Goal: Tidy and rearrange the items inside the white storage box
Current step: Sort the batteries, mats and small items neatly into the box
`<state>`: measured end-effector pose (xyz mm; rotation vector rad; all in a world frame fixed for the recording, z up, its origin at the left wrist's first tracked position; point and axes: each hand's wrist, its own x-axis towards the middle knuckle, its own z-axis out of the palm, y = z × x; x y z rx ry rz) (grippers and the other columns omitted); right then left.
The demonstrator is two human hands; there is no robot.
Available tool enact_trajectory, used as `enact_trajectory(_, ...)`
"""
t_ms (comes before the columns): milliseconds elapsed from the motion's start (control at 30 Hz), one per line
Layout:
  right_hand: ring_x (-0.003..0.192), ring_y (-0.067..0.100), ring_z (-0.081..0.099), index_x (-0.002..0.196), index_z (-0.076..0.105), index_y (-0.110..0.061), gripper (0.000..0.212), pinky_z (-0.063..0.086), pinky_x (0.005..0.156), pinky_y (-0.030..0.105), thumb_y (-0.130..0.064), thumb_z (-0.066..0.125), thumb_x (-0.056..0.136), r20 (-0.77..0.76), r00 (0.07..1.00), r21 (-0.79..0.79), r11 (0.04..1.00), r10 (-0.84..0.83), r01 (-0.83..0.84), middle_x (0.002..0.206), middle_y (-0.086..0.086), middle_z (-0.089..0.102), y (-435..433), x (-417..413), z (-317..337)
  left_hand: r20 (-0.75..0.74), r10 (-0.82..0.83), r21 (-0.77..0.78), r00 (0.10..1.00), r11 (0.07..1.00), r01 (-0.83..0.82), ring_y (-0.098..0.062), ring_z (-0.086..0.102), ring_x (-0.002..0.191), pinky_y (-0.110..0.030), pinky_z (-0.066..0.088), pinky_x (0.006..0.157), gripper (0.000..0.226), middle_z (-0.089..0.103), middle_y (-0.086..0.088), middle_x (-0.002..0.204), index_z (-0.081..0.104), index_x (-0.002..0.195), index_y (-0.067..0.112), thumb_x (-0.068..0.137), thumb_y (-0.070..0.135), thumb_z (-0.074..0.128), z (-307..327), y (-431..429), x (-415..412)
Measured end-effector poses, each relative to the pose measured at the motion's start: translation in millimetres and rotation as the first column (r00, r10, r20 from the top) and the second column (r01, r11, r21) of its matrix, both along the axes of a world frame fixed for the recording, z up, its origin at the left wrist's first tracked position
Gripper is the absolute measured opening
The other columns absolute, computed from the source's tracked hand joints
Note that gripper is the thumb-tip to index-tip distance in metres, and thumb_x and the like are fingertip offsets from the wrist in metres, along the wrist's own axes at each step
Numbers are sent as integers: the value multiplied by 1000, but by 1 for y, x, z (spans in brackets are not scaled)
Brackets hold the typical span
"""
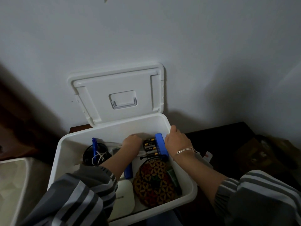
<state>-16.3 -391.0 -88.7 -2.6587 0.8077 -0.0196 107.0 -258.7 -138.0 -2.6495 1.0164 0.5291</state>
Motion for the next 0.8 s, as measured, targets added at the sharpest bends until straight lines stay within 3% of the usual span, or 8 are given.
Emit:
enact_trajectory(167, 95, 29, 58, 116, 39, -9, 24, 41, 67, 34, -26, 33, 100, -1, 1000, 4, 1000, -3, 3, 112, 12, 57, 0, 0, 0, -24, 19, -31, 1000, 999, -20, -25, 54, 120, -33, 46, 100, 43, 55, -12, 131, 58, 127, 8, 87, 17, 69, -7, 18, 10)
enact_trajectory(333, 94, 29, 58, 116, 40, -8, 26, 40, 66, 34, -27, 34, 99, 2, 1000, 13, 1000, -2, 2, 111, 13, 57, 0, 0, 1, 6, -30, -90, 1000, 995, 30, -24, 50, 123, -31, 43, 102, 52, 50, -11, 138, 50, 137, 10, 90, 22, 66, -12, 30, 9)
enact_trajectory(567, 93, 29, 58, 115, 40, -9, 26, 41, 66, 34, -29, 33, 100, -7, 1000, 12, 1000, 2, -2, 111, 12, 58, 0, -1, 2, 31, -83, -52, 996, 995, 85, -27, 51, 119, -35, 47, 98, 36, 43, -12, 138, 57, 127, 5, 90, 9, 60, -5, 26, 4)
enact_trajectory(800, 95, 29, 58, 116, 40, -8, 25, 41, 66, 34, -27, 33, 100, -20, 1000, -3, 1000, 1, -1, 111, 13, 58, 0, 0, 3, -12, -121, 57, 993, 991, 121, -27, 55, 112, -35, 48, 92, 27, 54, -12, 123, 62, 115, 6, 88, 9, 62, -2, 19, 2)
